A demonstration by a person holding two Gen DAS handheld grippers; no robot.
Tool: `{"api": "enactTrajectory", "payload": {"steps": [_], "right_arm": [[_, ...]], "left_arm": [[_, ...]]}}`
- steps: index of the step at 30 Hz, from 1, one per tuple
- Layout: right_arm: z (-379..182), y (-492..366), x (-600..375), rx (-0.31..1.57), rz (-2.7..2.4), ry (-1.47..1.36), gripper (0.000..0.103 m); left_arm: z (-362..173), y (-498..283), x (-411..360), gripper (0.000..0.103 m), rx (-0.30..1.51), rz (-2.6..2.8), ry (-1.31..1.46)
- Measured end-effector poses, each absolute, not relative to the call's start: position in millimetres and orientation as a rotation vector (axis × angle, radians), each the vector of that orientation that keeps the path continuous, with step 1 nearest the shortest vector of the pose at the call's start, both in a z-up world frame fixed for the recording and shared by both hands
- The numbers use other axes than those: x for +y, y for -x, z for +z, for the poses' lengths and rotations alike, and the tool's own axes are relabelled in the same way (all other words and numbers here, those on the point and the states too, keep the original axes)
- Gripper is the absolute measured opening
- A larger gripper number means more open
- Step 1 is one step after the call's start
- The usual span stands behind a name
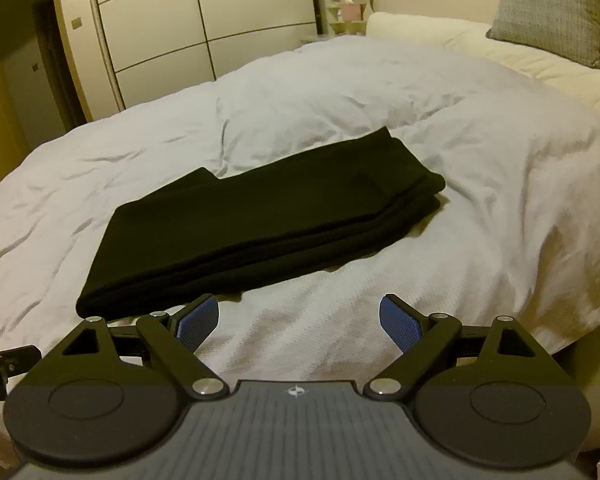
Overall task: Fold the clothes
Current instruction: 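Move the right tool to the folded sweatpants, then grasp the folded sweatpants with the right tool and lift them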
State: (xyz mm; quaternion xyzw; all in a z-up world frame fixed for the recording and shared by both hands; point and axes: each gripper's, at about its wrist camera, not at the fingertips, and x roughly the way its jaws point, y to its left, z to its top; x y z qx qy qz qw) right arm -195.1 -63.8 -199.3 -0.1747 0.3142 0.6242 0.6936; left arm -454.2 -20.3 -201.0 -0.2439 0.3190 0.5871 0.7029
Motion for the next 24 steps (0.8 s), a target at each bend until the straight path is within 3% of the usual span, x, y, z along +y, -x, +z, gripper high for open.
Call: {"api": "enactTrajectory", "payload": {"steps": [2, 13, 24], "right_arm": [[-205.2, 195.8, -61.0, 0.690, 1.410, 0.399, 0.090], [-252.9, 286.2, -37.8, 0.182, 1.681, 0.732, 0.089], [-295.1, 365.7, 6.8, -0.192, 1.859, 0.980, 0.083]], "left_arm": [[-206.8, 462.9, -14.3, 0.086, 0.698, 1.292, 0.567], [-246.3, 524.2, 36.1, 0.081, 0.651, 1.265, 0.714], [-260.5, 549.3, 87.7, 0.080, 0.640, 1.237, 0.767]]}}
